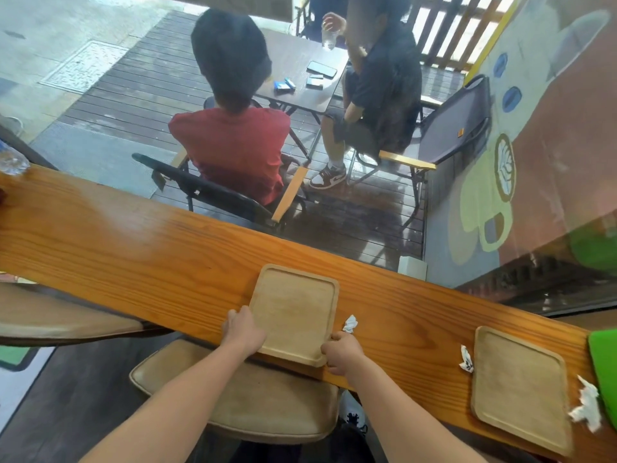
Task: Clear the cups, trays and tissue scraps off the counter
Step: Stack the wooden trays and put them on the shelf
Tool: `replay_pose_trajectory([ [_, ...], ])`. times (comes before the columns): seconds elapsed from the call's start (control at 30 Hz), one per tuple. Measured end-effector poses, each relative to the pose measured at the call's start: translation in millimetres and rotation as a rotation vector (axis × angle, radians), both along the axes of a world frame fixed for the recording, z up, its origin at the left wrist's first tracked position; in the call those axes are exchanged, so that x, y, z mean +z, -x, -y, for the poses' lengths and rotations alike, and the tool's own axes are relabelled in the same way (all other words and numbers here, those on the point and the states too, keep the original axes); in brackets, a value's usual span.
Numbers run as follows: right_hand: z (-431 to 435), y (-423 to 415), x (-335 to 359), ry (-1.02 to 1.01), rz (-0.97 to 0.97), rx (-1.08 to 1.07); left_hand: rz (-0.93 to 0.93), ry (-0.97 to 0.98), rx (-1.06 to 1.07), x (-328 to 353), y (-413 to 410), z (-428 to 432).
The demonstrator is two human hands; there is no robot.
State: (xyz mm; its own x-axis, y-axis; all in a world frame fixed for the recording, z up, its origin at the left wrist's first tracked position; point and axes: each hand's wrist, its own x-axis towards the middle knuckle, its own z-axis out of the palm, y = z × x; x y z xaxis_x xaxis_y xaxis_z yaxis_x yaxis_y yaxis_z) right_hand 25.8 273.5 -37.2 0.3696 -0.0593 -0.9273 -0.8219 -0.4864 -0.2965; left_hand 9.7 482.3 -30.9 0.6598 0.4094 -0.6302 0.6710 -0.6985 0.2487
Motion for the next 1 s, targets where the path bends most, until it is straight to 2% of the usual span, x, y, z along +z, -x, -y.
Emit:
replay_pose_trajectory([
  [0.13,21.0,-0.2,15.1,-0.004,-0.015,-0.041,0.036,0.041,-0.129,6.6,-10.1,33.0],
  [0.23,53.1,0.9,28.4,0.046,0.068,-0.005,0.038,0.091,-0.213,15.4,-21.0,79.4],
  [0.4,135.2,12.7,41.9,0.194,0.252,0.087,0.044,0.152,-0.463,30.7,-36.9,175.3],
  [0.57,225.5,30.5,43.1,0.318,0.280,0.044,0.014,0.231,-0.662,41.7,-35.0,274.3],
  [0.83,352.1,74.8,43.1,0.407,0.238,-0.151,-0.069,0.322,-0.759,28.7,-11.2,398.8],
  [1.0,403.7,89.9,35.2,0.510,0.253,-0.238,-0.123,0.363,-0.686,15.0,-2.0,443.7],
])
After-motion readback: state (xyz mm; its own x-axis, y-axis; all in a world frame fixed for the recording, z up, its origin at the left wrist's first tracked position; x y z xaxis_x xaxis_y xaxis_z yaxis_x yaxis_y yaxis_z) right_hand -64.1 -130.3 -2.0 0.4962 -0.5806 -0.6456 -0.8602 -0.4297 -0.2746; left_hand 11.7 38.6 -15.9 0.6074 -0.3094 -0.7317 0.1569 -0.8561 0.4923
